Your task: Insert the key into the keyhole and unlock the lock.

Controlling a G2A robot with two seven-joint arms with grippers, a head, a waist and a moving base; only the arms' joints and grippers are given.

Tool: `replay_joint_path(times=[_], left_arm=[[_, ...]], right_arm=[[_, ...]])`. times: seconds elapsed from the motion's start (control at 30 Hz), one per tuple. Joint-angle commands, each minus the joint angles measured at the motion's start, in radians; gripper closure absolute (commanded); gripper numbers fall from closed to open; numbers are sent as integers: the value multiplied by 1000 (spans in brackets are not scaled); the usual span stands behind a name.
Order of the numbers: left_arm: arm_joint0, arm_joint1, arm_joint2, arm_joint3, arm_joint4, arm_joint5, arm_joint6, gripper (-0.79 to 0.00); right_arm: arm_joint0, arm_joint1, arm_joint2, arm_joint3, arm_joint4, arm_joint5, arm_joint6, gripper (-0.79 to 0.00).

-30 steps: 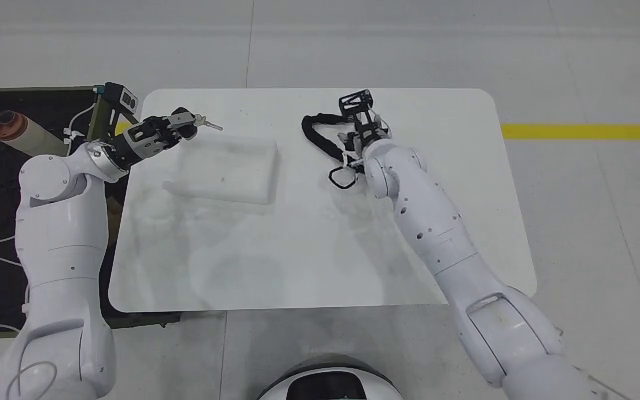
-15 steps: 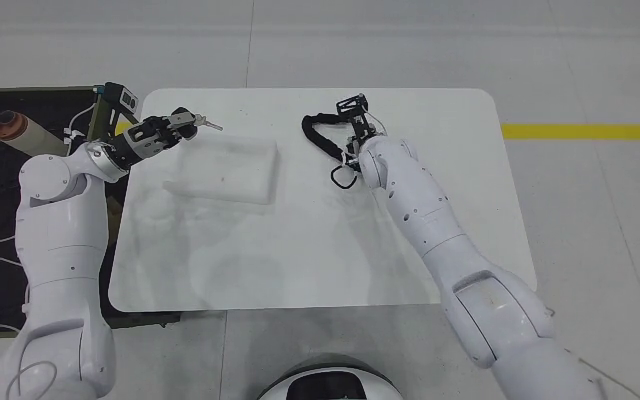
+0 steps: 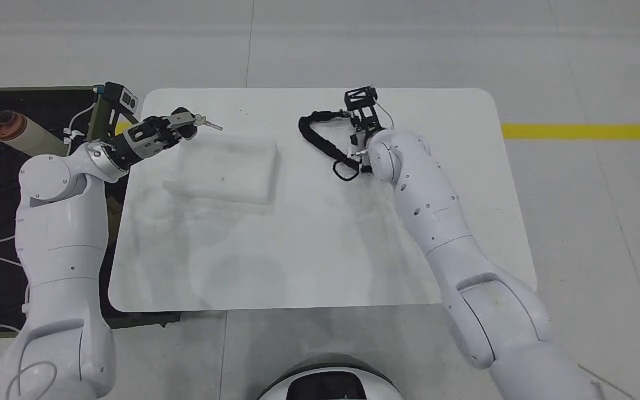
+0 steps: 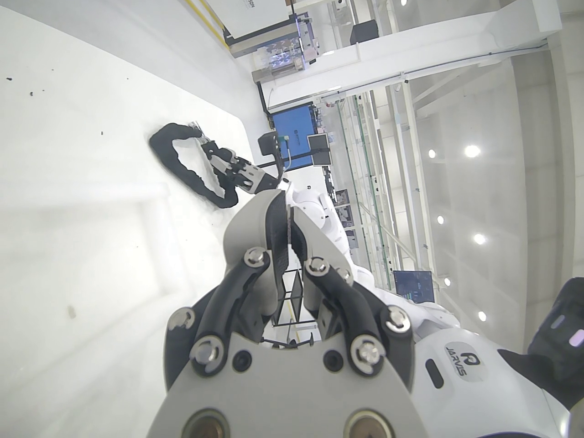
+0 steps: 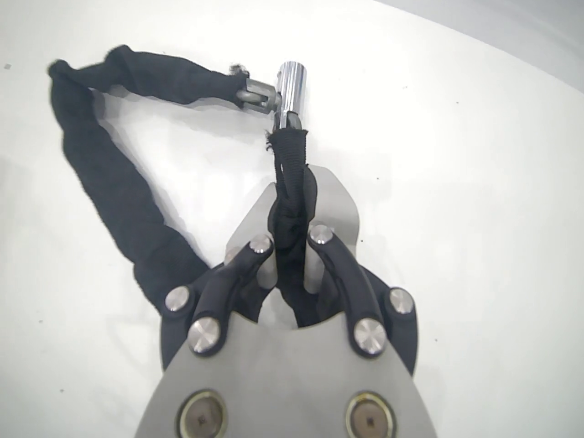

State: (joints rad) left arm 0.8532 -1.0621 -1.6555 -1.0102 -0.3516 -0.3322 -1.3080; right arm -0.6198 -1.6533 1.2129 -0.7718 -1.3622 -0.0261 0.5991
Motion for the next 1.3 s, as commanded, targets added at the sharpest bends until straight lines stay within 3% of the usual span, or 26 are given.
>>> replay_joint_path(times=[0.0,0.2,0.47,0.63,0.73,0.8,0.87,0.97,1.27], left_arm=[[0,0,0,0,0,0,0,0],[0,0,0,0,0,0,0,0],[0,0,0,0,0,0,0,0],[0,0,0,0,0,0,0,0],[0,0,0,0,0,0,0,0],[0,0,0,0,0,0,0,0],[0,0,0,0,0,0,0,0],[0,0,0,0,0,0,0,0],[0,0,0,0,0,0,0,0]], right_arm=[[-14,14,39,-47,42,-64,-2,0],[-91,75,114,-191,130,-253,-11,0],[-227,176,102,-383,182,-503,89,0],[-329,239,176,-507,242,-665,177,0],[-437,269,254,-666,276,-739,267,0],[-543,280,271,-858,306,-700,372,0],[-643,286,264,-1041,294,-584,496,0],[-662,286,211,-1093,268,-510,541,0],[-624,261,2,-1105,-139,-172,311,0]])
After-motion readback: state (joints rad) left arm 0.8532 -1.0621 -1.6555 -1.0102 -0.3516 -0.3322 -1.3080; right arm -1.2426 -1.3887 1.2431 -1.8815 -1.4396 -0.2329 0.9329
